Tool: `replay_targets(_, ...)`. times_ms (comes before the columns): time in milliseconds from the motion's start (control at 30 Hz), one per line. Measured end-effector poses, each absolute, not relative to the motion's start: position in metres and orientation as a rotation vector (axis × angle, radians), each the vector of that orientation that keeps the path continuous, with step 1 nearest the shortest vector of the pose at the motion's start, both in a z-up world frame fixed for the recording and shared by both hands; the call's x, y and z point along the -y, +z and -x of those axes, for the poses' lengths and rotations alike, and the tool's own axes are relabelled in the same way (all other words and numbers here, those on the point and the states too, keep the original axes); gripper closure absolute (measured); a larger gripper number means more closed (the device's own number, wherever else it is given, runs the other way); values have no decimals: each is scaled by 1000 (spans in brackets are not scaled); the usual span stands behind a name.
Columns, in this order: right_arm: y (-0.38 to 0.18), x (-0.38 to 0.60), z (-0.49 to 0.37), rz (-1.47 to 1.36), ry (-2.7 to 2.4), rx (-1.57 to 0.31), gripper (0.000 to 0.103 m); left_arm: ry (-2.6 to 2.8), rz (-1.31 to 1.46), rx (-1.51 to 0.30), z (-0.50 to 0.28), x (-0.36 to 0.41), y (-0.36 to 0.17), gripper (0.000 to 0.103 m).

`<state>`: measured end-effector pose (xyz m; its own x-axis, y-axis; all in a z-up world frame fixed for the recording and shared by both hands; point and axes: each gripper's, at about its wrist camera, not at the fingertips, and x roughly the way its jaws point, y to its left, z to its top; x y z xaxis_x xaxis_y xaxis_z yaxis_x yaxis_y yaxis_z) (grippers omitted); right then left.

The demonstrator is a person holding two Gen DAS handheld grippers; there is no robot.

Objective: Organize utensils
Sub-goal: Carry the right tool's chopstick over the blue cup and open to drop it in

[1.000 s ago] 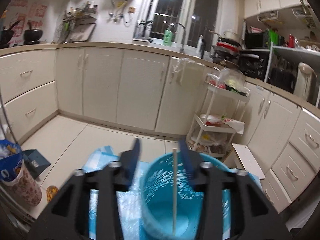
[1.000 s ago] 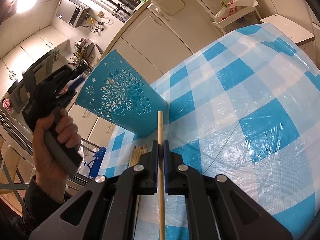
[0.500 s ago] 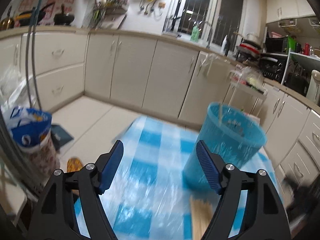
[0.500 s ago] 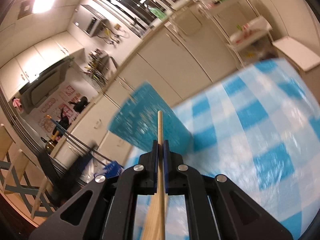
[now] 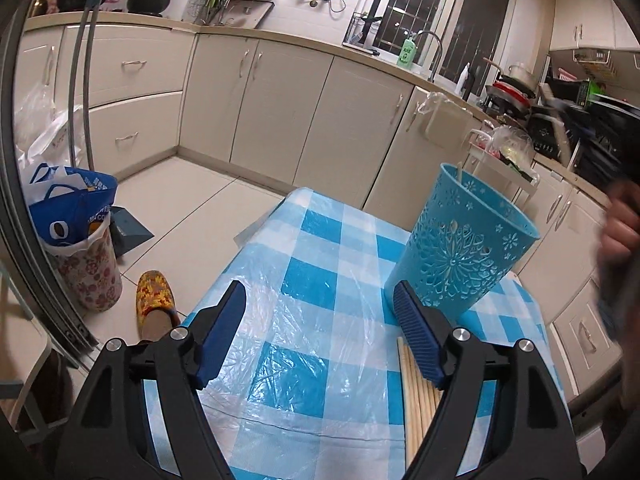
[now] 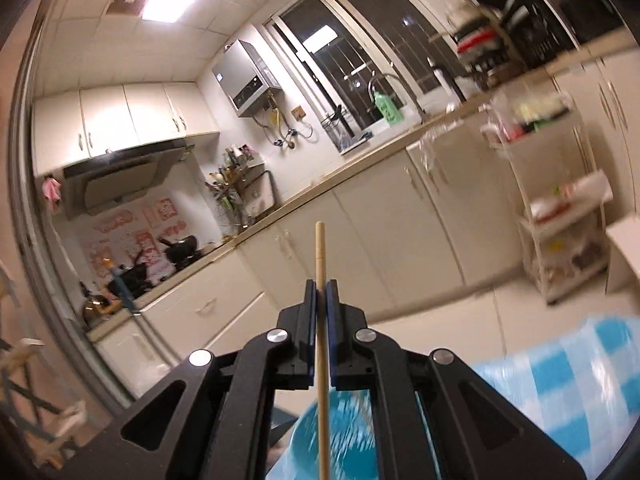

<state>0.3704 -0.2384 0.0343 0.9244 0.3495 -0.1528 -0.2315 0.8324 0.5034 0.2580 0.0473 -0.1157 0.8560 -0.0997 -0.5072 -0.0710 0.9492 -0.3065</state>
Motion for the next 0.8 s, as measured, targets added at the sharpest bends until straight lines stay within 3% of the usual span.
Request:
replay_targets(200, 9, 221, -415, -408, 227, -336, 97, -34, 330, -524, -251, -49, -111, 30)
replay_targets(500, -11, 219, -410, -334, 201, -394, 97, -52, 360, -555, -251, -50, -117, 30)
replay_targets(533, -12, 217, -409, -327, 204, -402, 95, -54, 357, -553, -250, -49, -116, 30)
replay_targets(600, -17, 216, -404, -313, 208, -414, 76, -60, 351, -553, -250, -47, -114, 30)
replay_targets(800, -16, 227, -372, -323, 229, -424, 74, -75, 327, -558, -244, -43, -108, 30)
